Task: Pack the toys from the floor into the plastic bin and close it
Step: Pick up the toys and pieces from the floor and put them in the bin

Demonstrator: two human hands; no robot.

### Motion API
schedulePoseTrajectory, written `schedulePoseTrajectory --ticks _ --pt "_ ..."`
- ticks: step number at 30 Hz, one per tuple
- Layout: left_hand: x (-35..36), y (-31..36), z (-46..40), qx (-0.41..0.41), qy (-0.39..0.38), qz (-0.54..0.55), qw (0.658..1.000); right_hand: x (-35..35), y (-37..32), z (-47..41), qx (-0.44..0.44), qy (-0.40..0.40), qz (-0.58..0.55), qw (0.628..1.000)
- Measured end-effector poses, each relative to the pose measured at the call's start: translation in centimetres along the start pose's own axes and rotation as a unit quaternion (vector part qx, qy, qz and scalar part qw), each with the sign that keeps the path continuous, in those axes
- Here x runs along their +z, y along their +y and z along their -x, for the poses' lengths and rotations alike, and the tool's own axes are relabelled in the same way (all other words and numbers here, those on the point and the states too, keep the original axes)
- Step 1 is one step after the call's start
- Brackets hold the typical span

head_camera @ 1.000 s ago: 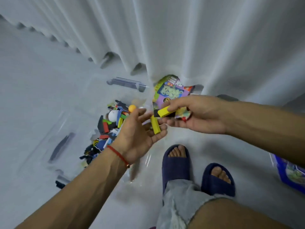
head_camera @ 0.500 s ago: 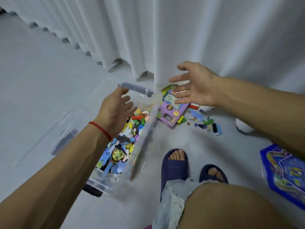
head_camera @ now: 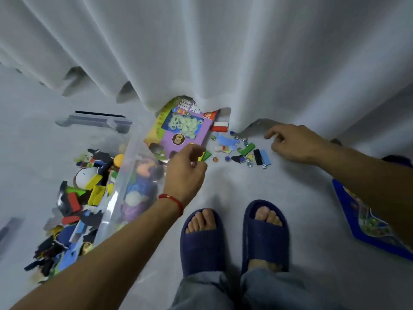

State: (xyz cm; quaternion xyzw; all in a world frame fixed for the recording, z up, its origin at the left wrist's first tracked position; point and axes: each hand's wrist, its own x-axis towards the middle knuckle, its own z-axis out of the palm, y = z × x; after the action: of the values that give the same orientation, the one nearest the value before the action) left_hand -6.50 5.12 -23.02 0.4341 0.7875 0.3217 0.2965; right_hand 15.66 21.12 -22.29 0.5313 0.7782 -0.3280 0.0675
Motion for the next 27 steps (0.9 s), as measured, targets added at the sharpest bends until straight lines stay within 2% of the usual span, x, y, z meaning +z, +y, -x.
schedulePoseTrajectory --ticks 2,4,7,9,13,17,22,24,27 --pt "2.0 -0.1 -2.5 0.037 -0.022 -0.038 0.998 0.3 0.4 -2.8 -0.061 -0.015 0.031 0.998" --pt "3.8 0.4 -5.2 0.140 -0.048 -0.087 0.985 0.0 0.4 -5.9 -0.096 0.002 0.008 0.995" --pt "6.4 2.0 -9.9 0.296 -0.082 -0.162 0.938 -0.5 1.1 -9.9 -0.101 0.026 -0.037 0.994" --pt "7.7 2.6 -13.2 0.333 -0.071 -0.226 0.913 -0.2 1.7 -11.3 -0.102 0.047 -0.069 0.991" --pt "8.7 1.1 -17.7 0.321 -0.025 -0.303 0.897 2.5 3.3 -11.7 -0.118 0.095 -0.068 0.986" --pt "9.2 -0.4 -18.1 0.310 0.000 -0.307 0.900 5.6 4.6 -13.2 -0.100 0.096 -0.009 0.990" --pt "11.0 -2.5 -18.0 0.293 -0.015 -0.275 0.916 8.8 4.1 -14.9 -0.115 0.163 0.053 0.978" --pt "11.8 -2.7 -18.8 0.278 -0.026 -0.260 0.924 9.5 3.8 -15.5 -0.113 0.173 0.115 0.972" --pt "12.8 -2.2 -19.6 0.291 -0.048 -0.262 0.919 9.4 3.4 -15.8 -0.136 0.156 0.181 0.961"
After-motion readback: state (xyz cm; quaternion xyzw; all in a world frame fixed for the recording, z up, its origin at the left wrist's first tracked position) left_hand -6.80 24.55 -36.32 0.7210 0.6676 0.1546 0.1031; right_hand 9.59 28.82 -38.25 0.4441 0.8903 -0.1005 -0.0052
